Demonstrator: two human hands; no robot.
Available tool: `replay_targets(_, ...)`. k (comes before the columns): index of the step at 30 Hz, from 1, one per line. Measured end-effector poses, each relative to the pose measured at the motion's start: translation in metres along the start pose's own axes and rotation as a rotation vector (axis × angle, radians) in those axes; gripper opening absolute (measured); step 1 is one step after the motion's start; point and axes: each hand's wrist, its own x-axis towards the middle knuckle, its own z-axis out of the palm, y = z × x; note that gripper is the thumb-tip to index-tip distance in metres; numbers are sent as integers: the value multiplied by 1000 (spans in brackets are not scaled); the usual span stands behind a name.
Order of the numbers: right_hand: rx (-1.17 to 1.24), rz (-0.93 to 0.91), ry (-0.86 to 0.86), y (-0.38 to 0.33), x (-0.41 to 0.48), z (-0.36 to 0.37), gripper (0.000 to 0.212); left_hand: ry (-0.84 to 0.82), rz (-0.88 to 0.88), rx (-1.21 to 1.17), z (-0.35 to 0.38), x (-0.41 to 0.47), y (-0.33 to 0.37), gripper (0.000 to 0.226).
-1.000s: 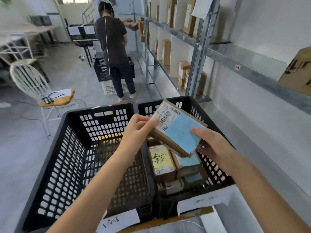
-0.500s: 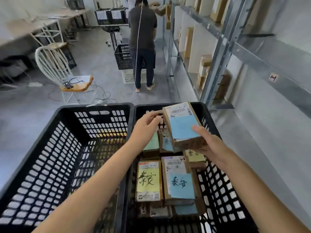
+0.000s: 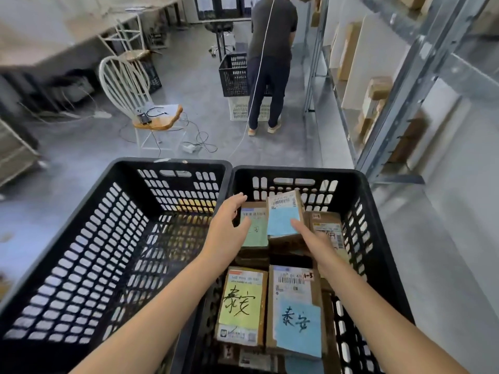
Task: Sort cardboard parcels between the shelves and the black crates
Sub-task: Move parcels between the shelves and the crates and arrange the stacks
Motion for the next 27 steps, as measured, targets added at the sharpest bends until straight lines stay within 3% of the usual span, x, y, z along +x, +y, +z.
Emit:
replay_targets(8,-274,-140,41,6,4,-4,55,-82,0,46,10,-3,9,51)
replay_targets(16,-526,-500,165,-10,-37,-4,42,-194,29,158,5,-18,13,47)
replay_targets(20,-670,-565,148,-16,-85,-5,47,-235,172,216,-3,-30,23,47)
replay_targets(27,-767,-675,275,-24,-170,-3,43,-336,367,231,-24,-54,30,58)
